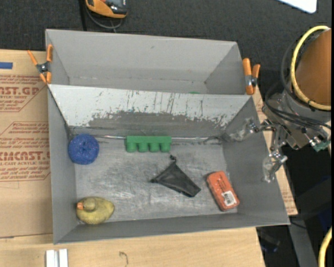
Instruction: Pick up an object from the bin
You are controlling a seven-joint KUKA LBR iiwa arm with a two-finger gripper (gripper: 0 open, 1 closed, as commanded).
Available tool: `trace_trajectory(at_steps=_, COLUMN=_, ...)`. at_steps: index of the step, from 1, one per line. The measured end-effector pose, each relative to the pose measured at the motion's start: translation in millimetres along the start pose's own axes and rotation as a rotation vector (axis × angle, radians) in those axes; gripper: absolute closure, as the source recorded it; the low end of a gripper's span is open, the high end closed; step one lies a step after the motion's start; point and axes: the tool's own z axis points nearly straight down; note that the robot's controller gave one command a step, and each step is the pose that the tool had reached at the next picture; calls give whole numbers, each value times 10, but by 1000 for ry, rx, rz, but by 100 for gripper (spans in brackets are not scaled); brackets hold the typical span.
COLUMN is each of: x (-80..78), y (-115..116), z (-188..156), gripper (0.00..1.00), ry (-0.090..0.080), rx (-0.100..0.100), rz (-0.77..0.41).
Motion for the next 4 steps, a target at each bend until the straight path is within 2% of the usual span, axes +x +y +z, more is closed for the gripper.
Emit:
trace_trajectory(at_steps=1, x=74, y=2, z=472, gripper=0, ry=-1, rx=-1, rz=-28)
trace_trajectory(at_steps=2, x=23, y=14, z=1137, gripper=0, ry=3, rx=-3, rz=-170)
trace_trajectory(at_steps=3, x=7, y=42, z=1784, gripper=0, ry=3, rx=-5, rz=-209)
trace_trajectory(at_steps=4, x=63, y=60, z=2119, gripper=0, ry=7, rx=-10, rz=-410)
